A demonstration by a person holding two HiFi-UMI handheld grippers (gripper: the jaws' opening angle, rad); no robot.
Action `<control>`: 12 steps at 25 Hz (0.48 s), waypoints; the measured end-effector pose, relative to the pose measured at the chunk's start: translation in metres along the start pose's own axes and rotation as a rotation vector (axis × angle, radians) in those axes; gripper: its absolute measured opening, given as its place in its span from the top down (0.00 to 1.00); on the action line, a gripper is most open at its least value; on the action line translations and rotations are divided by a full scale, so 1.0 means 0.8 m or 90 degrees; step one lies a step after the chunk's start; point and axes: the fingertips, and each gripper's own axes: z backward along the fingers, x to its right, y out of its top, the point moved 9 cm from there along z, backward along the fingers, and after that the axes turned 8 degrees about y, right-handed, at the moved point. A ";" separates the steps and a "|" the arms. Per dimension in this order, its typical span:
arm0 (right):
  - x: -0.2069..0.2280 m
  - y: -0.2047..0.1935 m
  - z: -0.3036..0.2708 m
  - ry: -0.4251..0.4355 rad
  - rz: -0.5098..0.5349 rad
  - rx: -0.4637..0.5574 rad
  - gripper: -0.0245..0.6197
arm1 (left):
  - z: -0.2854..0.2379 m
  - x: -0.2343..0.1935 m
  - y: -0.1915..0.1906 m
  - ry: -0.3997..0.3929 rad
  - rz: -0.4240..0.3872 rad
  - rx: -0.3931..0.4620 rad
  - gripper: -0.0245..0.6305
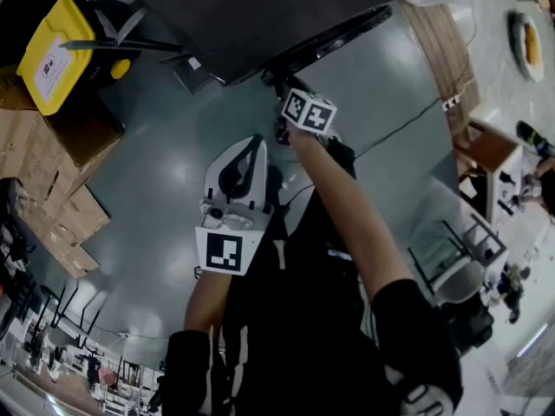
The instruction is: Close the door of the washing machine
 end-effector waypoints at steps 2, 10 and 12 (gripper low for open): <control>-0.001 0.004 -0.002 0.002 0.000 0.003 0.75 | -0.005 0.000 0.002 0.000 0.000 -0.001 0.96; -0.003 0.008 -0.002 0.000 -0.002 -0.008 0.74 | -0.008 0.006 0.013 0.020 -0.006 0.003 0.96; -0.002 0.010 0.002 0.001 0.017 -0.036 0.74 | -0.006 0.013 0.019 0.024 -0.011 0.006 0.96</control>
